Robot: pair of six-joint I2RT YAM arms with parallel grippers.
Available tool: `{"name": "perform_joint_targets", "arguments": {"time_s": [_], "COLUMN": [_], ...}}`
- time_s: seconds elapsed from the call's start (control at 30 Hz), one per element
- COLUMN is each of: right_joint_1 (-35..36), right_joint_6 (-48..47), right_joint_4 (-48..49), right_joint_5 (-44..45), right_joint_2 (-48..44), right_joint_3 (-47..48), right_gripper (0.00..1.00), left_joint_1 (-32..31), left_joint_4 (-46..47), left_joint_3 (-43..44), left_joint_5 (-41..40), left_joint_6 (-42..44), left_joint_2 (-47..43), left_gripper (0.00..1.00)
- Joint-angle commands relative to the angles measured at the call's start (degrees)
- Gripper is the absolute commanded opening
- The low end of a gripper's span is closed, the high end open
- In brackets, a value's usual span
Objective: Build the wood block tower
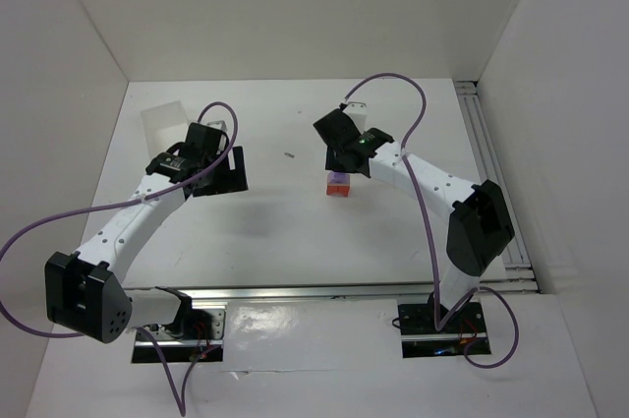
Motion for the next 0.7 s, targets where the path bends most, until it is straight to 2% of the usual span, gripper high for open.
{"name": "perform_joint_targets", "arguments": {"time_s": [0.0, 0.67], "right_joint_1": [0.6, 1.2], "right_joint_6": [0.6, 1.2], "right_joint_4": [-1.2, -1.2], "right_joint_5": [1.5, 2.6], "right_joint_2": [0.3, 0.3], "right_joint_3": [0.4, -0.3], "right_gripper": [0.45, 0.45], "left_joint_1": [-0.1, -0.1], "left_joint_4": [1.0, 1.0], "left_joint_3": [0.9, 1.0], "left_joint_5": [1.1, 1.1], "left_joint_6": [0.6, 0.6], "left_joint_2": [-1.4, -1.4], "left_gripper": [0.91, 0.91]}}
